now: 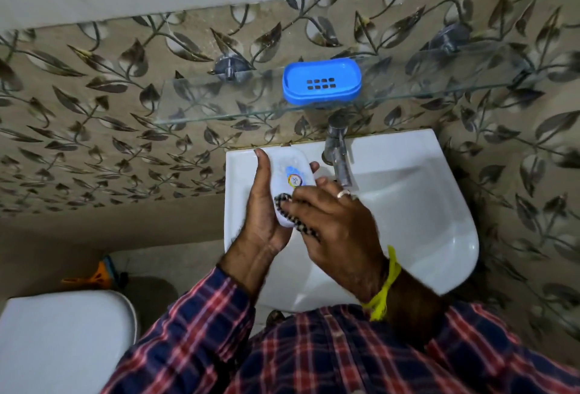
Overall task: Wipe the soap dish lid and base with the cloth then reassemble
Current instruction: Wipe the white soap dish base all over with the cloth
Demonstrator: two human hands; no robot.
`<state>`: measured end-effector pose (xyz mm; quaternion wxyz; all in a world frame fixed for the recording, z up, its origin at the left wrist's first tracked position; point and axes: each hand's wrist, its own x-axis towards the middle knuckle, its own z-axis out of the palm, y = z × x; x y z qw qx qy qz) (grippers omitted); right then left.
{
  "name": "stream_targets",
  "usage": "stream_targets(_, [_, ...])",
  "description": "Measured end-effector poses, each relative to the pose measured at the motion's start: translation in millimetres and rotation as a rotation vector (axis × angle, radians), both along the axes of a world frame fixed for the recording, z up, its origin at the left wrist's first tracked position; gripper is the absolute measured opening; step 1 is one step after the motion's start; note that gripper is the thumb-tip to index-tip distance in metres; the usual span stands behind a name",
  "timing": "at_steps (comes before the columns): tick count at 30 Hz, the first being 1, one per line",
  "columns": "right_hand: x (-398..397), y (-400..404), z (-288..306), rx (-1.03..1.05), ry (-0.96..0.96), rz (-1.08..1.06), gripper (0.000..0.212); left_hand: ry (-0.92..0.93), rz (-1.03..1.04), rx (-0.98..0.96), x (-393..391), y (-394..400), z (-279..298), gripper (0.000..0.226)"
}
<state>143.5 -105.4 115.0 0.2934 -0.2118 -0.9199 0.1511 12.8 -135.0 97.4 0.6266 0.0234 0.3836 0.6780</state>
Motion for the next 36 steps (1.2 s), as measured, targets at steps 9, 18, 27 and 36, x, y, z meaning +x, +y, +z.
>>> stream_targets(9, [12,4,-2,-0.01,0.024,-0.006,0.034,0.047,0.093,-0.054,-4,3,12,0.071])
stream_targets(18, [14,9,-11,0.015,0.089,-0.066,0.034,0.004,0.129,-0.006,-8,3,8,0.072])
stream_targets(27, [3,16,-3,-0.031,0.035,-0.153,0.037,-0.057,0.087,0.003,-5,-2,10,0.068])
stream_targets(36, [-11,21,4,-0.095,0.061,-0.245,0.041,-0.062,0.069,0.058,7,-9,5,0.066])
